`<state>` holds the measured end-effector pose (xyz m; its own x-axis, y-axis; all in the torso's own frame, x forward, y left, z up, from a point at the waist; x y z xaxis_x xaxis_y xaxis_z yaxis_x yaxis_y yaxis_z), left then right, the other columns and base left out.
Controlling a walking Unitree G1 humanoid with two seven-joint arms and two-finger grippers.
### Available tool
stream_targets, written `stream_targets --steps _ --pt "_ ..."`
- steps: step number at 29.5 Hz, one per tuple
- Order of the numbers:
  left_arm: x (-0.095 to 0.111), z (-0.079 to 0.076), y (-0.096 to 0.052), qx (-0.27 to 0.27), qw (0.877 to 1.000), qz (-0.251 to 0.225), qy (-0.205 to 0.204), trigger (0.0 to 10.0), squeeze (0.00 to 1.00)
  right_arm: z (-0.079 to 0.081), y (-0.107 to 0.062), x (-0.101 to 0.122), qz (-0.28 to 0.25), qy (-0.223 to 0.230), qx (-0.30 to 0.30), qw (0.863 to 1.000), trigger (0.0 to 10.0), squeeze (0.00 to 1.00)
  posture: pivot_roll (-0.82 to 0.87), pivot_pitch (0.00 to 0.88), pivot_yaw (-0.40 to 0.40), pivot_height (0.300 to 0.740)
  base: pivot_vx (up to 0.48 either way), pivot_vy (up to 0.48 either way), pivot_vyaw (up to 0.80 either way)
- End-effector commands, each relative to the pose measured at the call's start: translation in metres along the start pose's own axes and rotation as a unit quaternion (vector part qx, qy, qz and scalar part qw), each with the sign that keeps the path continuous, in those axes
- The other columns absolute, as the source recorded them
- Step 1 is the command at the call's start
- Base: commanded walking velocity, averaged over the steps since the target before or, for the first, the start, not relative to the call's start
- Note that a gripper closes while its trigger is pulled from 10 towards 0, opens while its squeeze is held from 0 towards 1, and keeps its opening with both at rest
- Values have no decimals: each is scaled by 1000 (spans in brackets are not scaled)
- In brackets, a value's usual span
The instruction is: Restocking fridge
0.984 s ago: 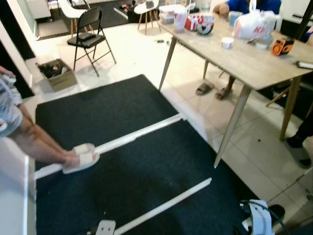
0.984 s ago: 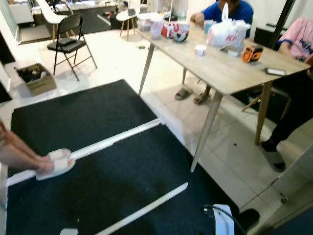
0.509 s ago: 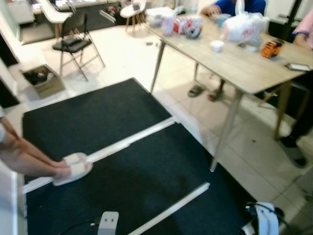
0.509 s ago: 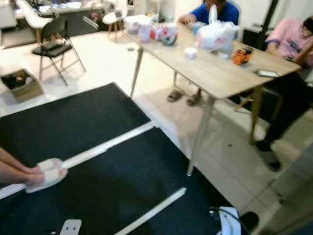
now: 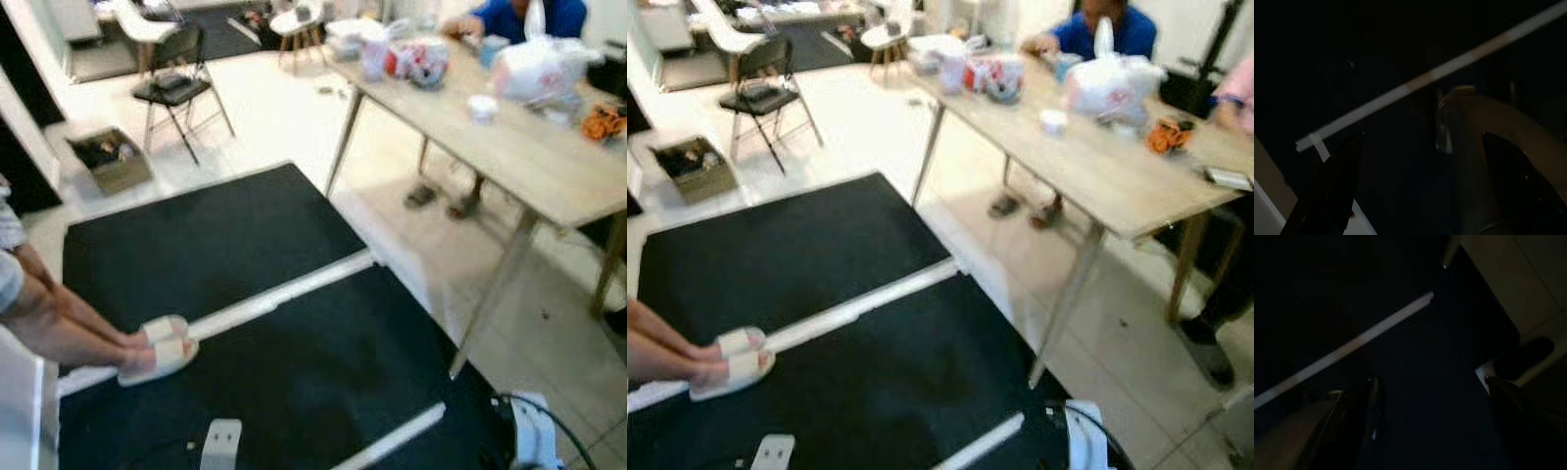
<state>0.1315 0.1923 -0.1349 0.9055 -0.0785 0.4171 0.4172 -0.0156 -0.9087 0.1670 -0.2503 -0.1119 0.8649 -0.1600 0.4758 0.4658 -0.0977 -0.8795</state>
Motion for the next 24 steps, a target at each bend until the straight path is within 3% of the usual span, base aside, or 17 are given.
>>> stream_targets --steps 1,14,24 --pt "-13 0 -2 -2 1000 23 1 10000 0 -3 -1 -8 14 -3 -6 1000 10000 0 -44 0 -1 740 334 0 0" --pt "-15 6 -3 2 1000 25 0 10000 0 3 0 -10 19 -3 -1 1000 10000 0 -38 0 11 740 334 0 0" --pt "-14 11 -3 7 1000 25 0 10000 0 3 0 -10 20 -9 -4 1000 10000 0 -38 0 17 740 337 0 -790"
Point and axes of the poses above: a point about 5 cm out from each wrist's last joint towards the gripper, its own y axis pointing out of the wrist towards the gripper, its own x axis along the axis of the wrist's last joint, z = x × y, the point moved 3 cm from there along y, pointing out of the wrist towards the gripper, and after that the axes turned 5 degrees about y, right-handed, at the moved point
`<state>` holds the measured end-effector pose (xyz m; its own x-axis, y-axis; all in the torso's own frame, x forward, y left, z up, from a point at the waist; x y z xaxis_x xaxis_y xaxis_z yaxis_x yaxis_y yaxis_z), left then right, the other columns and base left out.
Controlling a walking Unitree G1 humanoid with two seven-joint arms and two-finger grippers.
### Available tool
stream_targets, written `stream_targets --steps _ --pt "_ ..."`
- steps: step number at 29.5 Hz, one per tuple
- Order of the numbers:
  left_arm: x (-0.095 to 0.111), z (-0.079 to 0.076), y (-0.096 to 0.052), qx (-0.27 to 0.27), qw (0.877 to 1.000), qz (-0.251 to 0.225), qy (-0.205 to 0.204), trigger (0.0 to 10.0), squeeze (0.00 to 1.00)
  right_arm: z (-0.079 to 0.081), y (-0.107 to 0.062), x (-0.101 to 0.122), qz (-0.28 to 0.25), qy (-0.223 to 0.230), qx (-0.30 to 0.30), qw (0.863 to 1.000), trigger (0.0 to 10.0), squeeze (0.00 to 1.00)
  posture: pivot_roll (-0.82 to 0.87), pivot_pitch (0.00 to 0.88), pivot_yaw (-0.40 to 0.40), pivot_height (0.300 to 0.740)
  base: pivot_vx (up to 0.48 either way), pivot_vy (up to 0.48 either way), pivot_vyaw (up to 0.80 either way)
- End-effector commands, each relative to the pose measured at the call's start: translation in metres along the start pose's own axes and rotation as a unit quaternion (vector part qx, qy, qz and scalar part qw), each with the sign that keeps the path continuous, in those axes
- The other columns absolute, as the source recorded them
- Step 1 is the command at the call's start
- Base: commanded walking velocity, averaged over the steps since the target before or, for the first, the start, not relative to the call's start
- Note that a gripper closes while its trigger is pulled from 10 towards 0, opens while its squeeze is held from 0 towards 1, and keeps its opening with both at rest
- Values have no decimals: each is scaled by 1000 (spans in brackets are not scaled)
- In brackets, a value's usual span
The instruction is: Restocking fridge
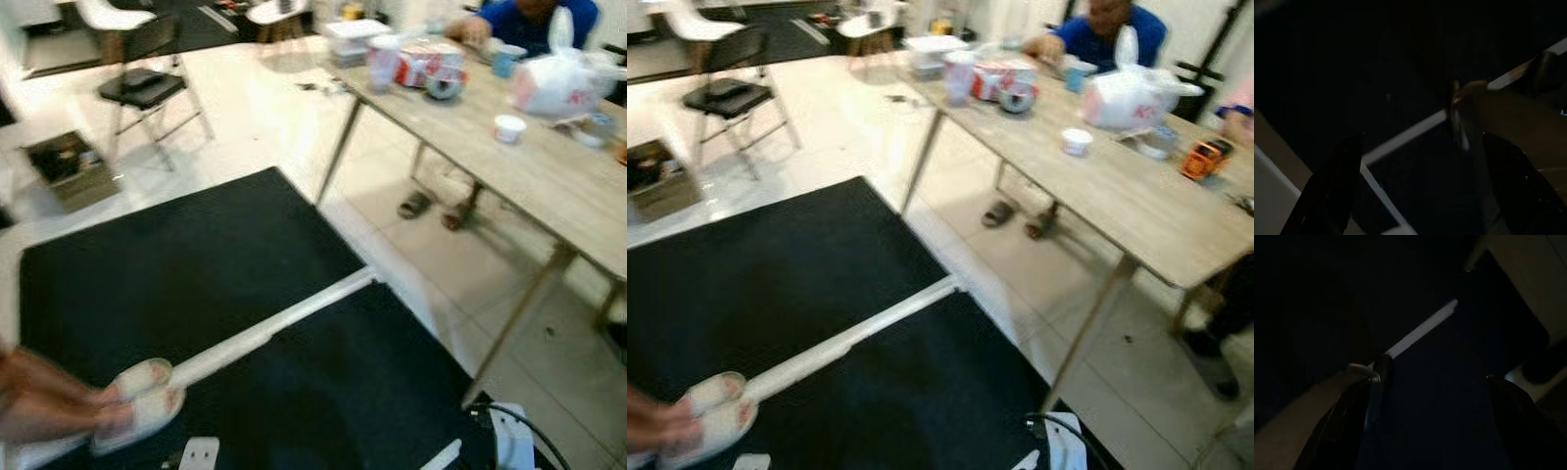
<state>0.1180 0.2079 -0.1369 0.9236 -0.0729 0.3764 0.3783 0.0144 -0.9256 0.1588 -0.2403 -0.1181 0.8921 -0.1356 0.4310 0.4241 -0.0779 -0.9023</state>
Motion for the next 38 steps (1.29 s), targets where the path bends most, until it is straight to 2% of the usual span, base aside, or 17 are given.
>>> stream_targets --steps 1,5,25,38 --pt "0 -4 1 -7 1000 2 3 10000 0 -6 -1 1 -5 6 -10 1000 10000 0 -38 0 17 740 337 0 -800" --pt "-1 -5 1 -8 1000 3 3 10000 0 -5 -1 3 -11 16 -8 1000 10000 0 -38 0 17 740 334 0 -200" --pt "0 -7 1 -9 1000 2 2 10000 0 1 0 2 -8 6 -2 1000 10000 0 -32 0 13 740 326 0 0" --pt "-2 -9 1 -11 1000 2 0 10000 0 2 0 0 -5 4 2 1000 10000 0 -30 0 11 740 318 0 -790"
Point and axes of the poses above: a point about 5 cm out from each wrist's last joint towards the gripper, its own y axis pointing out of the wrist towards the gripper, its own x axis along the axis of the wrist's last joint, z = x × y, the point moved 3 cm from there along y, pointing out of the wrist towards the gripper, and after that the axes turned 5 degrees about y, right-handed, at the moved point
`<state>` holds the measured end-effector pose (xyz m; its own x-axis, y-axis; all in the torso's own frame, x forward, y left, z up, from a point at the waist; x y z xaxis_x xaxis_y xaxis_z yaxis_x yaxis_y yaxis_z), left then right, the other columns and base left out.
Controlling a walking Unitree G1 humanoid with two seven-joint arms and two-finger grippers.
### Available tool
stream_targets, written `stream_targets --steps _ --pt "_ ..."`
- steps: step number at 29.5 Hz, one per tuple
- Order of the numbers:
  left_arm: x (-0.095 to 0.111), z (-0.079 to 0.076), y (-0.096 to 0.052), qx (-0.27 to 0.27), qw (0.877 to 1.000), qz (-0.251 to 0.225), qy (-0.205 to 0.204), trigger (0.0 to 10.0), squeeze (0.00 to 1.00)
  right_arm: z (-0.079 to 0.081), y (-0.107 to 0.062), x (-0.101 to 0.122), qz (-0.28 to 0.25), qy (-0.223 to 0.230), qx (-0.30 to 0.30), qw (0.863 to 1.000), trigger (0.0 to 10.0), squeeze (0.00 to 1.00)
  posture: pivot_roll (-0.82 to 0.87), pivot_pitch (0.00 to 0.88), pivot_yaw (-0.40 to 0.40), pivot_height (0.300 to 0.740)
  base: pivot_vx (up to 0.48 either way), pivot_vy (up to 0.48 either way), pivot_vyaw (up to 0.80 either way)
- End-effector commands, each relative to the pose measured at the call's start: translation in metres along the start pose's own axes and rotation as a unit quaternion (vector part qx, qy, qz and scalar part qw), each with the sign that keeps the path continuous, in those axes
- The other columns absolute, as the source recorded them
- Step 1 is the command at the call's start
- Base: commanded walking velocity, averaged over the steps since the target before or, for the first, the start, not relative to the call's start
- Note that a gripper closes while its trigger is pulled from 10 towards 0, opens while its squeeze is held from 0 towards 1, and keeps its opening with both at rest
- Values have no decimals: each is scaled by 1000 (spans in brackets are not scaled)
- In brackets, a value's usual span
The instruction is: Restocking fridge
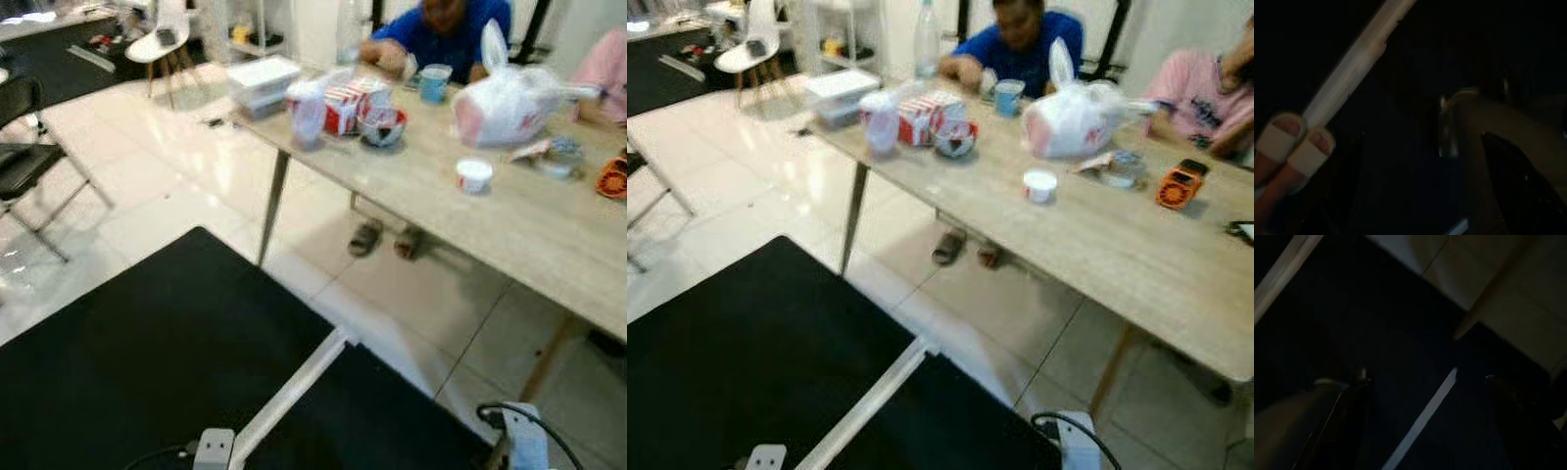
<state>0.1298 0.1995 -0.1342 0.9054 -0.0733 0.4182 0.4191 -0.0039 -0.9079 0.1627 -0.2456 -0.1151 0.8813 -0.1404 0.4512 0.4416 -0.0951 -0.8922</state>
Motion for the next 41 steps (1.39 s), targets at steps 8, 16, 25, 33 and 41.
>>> stream_targets --steps 8,16,25,33,41 --pt "-13 -1 -2 -3 1000 24 0 10000 0 8 1 -6 7 3 11 1000 10000 0 -30 0 13 740 313 0 -788" --pt "-11 -1 -1 -3 1000 22 1 10000 0 8 1 -8 10 3 11 1000 10000 0 -30 0 14 740 304 0 -788" --pt "-9 1 -1 5 1000 15 -9 10000 0 9 1 -9 12 2 12 1000 10000 0 -30 0 14 740 54 0 -788" --pt "-8 -1 -1 1 1000 8 -24 10000 0 9 1 -8 11 1 11 1000 10000 0 -28 0 13 740 0 0 -788" --pt "-9 -1 -1 0 1000 10 -20 10000 0 9 1 -8 8 -2 7 1000 10000 0 -27 0 10 740 0 0 -695"
Point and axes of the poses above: a point about 5 cm out from each wrist's last joint towards the gripper, its own y axis pointing out of the wrist towards the gripper, its own x axis along the axis of the wrist's last joint, z = x × y, the point moved 3 cm from there along y, pointing out of the wrist towards the gripper, and after that the axes turned 5 degrees about y, right-handed, at the moved point
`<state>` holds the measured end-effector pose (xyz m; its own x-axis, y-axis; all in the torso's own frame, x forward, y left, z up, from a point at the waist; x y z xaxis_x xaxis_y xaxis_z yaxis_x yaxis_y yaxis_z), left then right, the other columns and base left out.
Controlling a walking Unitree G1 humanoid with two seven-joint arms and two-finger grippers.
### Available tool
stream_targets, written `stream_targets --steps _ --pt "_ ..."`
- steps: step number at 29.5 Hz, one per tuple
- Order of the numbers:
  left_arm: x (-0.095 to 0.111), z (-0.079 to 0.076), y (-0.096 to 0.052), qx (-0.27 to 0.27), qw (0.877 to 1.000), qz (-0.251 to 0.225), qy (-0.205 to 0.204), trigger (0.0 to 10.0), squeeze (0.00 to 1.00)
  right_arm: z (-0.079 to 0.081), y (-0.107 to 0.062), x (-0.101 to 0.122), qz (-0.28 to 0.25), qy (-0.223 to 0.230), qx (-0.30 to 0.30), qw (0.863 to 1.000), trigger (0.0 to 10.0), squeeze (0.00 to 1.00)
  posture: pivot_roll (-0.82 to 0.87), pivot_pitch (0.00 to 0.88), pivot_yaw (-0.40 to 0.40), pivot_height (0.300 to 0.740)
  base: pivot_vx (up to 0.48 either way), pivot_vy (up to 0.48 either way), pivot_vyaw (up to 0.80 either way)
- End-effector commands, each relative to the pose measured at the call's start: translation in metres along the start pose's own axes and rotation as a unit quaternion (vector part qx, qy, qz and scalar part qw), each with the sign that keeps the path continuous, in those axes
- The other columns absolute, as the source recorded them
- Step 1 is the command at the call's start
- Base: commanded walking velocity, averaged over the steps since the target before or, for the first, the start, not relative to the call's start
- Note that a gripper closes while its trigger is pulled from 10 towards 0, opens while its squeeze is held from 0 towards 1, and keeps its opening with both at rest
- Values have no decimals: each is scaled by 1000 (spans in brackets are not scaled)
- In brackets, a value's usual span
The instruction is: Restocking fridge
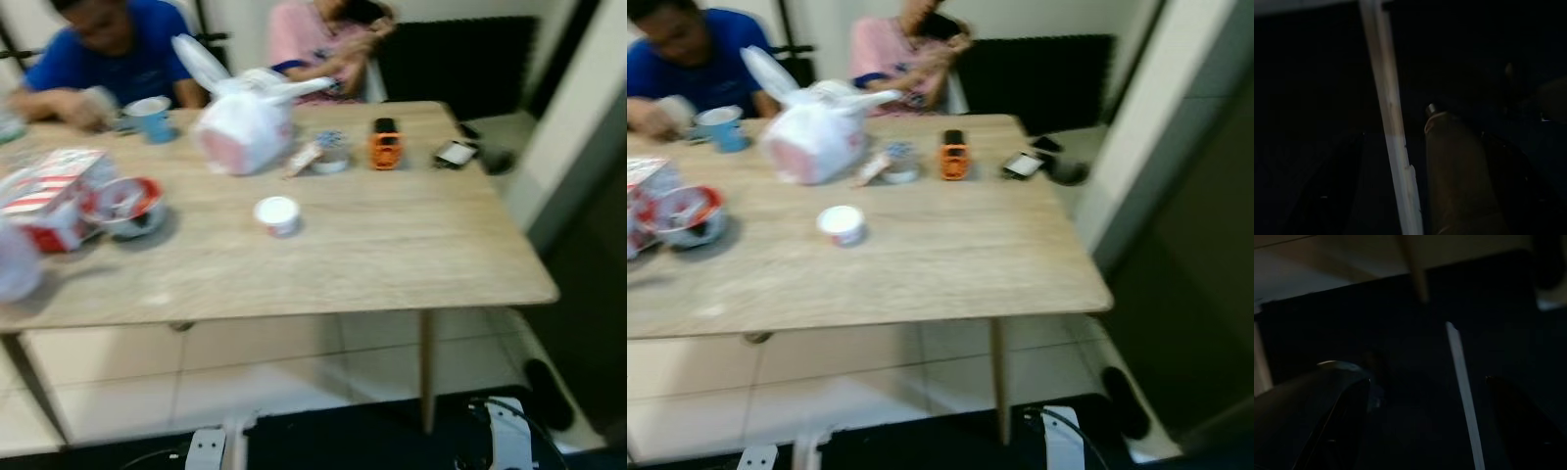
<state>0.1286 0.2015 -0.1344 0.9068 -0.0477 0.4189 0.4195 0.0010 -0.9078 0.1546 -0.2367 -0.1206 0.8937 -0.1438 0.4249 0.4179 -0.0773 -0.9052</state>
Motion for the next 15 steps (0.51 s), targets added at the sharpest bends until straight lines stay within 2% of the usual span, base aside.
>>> stream_targets --steps 1,10,15 --pt "-8 -5 -1 -14 1000 11 -2 10000 0 1 0 3 -7 -2 -2 1000 10000 0 -24 0 8 740 0 -450 0" --pt "-8 0 -1 -1 1000 12 -1 10000 0 1 0 4 -8 -8 0 1000 10000 0 -22 0 9 740 0 -432 0" --pt "-6 5 -1 13 1000 7 -4 10000 0 4 1 4 -8 -16 0 1000 10000 0 -22 0 14 740 0 0 0"
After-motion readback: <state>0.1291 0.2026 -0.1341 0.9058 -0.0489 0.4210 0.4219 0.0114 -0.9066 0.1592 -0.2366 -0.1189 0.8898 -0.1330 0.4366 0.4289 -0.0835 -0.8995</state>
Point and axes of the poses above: a point about 5 cm out from each wrist's last joint towards the gripper, its own y axis pointing out of the wrist towards the gripper, its own x axis along the axis of the wrist's last joint, z = x × y, the point moved 3 cm from there along y, pointing out of the wrist towards the gripper, and after that the axes turned 5 degrees about y, right-handed, at the moved point
